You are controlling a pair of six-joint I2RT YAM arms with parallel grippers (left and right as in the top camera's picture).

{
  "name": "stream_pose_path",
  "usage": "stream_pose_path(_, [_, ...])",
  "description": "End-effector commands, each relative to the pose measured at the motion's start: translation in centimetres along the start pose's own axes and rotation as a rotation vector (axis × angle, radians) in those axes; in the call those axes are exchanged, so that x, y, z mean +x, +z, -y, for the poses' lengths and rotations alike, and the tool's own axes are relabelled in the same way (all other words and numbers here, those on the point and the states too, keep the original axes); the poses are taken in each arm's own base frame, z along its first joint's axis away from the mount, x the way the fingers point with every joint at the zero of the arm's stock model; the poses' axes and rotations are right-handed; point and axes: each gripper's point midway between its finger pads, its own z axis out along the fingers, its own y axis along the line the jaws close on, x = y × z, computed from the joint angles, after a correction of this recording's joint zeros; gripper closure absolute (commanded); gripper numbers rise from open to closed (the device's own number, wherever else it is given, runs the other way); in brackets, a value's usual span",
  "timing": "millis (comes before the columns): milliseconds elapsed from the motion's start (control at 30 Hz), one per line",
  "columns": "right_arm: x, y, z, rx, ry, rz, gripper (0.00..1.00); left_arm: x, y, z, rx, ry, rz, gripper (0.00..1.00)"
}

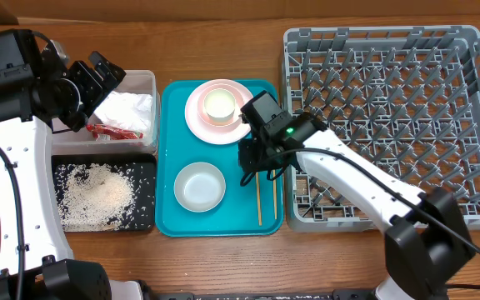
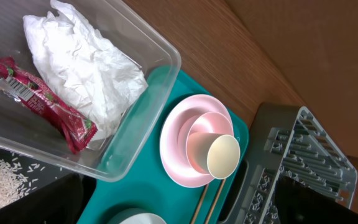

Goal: Sort waste into correct bins and load items into the dishwasher

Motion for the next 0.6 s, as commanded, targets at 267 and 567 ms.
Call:
stream_pose_path(267, [-0.9,2.6,3.4,0.127,0.027,0.111,0.67,-0.5,-0.9,0.5,0.007,0.004,0.032,0.0])
stream_pose_path(567, [-0.3,5.9,4.8,0.103,0.059,0.217,0.67,-0.5,-0.9,0.5,0.007,0.004,0.032,0.0])
